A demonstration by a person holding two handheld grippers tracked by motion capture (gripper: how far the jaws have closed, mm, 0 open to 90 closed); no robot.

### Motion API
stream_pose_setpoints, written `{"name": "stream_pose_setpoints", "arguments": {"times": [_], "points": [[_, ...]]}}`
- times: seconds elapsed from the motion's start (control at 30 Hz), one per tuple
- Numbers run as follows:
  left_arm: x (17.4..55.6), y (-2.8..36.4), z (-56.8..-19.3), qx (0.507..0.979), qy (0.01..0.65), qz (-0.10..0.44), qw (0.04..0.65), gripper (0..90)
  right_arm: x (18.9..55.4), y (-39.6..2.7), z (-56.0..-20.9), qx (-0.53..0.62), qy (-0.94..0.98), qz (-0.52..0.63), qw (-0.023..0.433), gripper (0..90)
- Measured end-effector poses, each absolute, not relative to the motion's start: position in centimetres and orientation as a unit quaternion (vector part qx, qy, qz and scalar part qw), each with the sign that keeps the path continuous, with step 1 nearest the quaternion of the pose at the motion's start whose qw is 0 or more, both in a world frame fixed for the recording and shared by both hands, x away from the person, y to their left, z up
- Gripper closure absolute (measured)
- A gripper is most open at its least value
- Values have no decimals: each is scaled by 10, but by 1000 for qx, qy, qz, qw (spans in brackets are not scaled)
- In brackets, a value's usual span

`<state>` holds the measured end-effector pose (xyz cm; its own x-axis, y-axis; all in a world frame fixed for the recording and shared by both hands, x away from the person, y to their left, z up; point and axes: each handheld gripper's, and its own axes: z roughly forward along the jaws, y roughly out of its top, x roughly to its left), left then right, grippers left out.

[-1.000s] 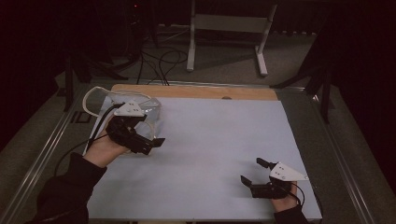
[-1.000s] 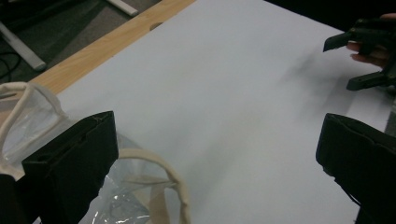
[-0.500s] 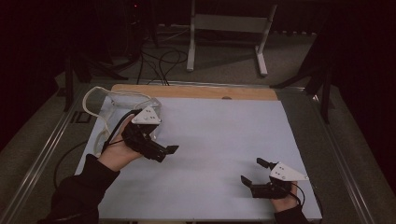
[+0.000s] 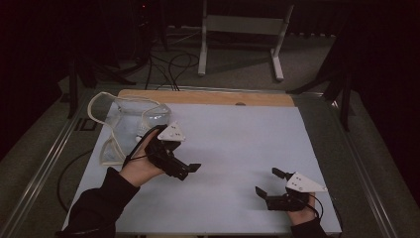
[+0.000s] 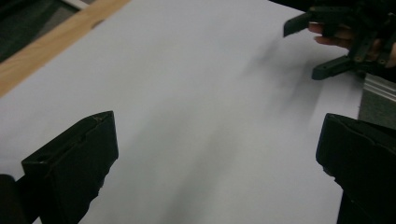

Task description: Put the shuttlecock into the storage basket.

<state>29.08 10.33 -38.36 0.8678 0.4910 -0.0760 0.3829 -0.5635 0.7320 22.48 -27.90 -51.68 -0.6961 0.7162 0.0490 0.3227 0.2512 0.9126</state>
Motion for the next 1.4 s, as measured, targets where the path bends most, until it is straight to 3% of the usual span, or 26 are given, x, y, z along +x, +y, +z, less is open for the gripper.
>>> {"name": "stream_pose_setpoints", "arguments": {"times": [0.87,1.4], "points": [[276,82,-439,900,206,62,379,2,225,-279,-517,341,767,510,187,91],[264,90,-471,904,184,57,383,1,224,-279,-516,336,768,510,191,91]]}}
